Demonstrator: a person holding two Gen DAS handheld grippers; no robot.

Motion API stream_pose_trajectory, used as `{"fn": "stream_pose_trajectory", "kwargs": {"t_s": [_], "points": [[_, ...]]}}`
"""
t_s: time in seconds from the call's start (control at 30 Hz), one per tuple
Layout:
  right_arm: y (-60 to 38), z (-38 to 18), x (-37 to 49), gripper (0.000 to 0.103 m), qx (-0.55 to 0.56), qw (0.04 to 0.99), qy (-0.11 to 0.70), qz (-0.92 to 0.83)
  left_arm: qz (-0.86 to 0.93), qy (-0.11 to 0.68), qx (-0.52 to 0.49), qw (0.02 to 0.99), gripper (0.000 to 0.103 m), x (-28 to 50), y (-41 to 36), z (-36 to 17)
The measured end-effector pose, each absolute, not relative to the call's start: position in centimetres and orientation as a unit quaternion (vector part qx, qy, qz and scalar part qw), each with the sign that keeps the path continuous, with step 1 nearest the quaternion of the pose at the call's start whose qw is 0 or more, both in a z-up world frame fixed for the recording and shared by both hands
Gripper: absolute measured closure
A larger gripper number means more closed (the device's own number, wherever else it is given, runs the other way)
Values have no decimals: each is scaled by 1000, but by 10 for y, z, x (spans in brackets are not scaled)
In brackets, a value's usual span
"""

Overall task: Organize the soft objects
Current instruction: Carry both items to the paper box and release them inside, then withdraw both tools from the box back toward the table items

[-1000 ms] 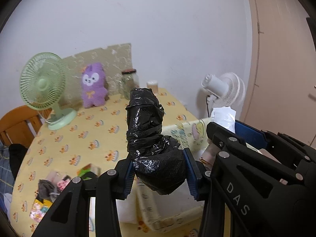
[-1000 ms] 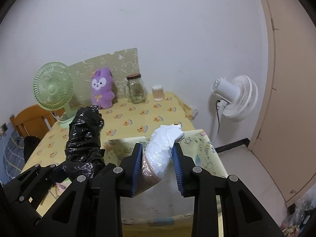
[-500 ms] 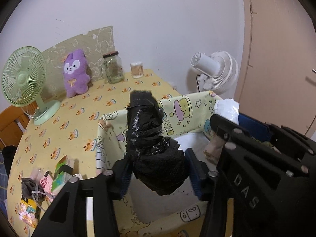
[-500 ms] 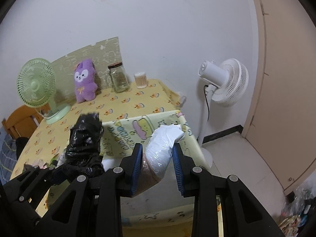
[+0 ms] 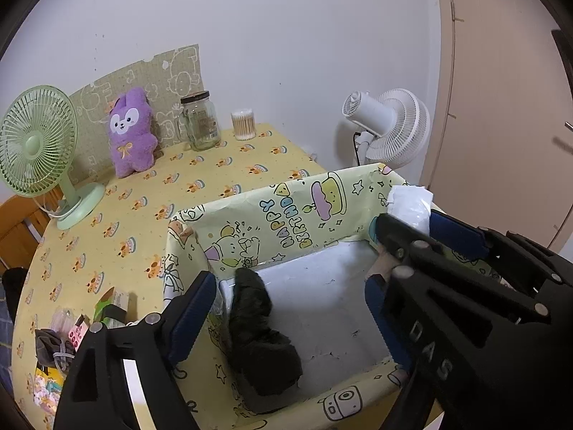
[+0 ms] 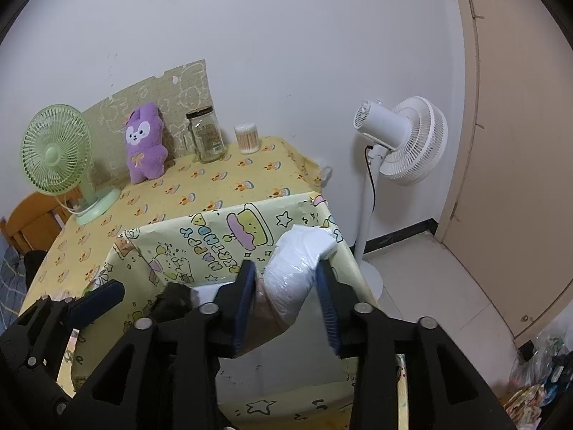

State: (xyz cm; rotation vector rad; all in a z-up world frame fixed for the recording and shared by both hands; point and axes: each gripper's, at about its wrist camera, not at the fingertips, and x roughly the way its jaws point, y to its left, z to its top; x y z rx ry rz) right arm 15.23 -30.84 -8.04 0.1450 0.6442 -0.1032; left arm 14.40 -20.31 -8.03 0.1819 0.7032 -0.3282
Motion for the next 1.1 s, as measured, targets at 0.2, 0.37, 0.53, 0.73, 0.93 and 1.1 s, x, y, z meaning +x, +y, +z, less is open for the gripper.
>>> {"fn": "stream_pose_trajectory", "kwargs": {"t_s": [0.2, 0.37, 0.53, 0.73, 0.93, 1.1], "points": [[-303, -72, 143, 22, 74, 948, 306, -41, -163, 328, 95, 925, 9, 137, -200, -72], [-297, -64, 134, 16, 73, 951, 298, -45, -158, 317, 96, 930, 5, 129, -192, -63], [-288, -54, 125, 10, 74, 955, 284, -46, -150, 303, 93, 937, 3, 120, -181, -53], [-270, -42, 114, 8, 66, 958, 276, -39, -141, 288, 94, 942, 2, 108, -163, -41], [-253, -29, 103, 6, 58, 962, 265, -42, -134, 273, 87, 949, 1, 97, -145, -29], [-236, -18, 94, 1, 49, 965, 252, -46, -129, 260, 81, 953, 0, 89, -130, -20]]}}
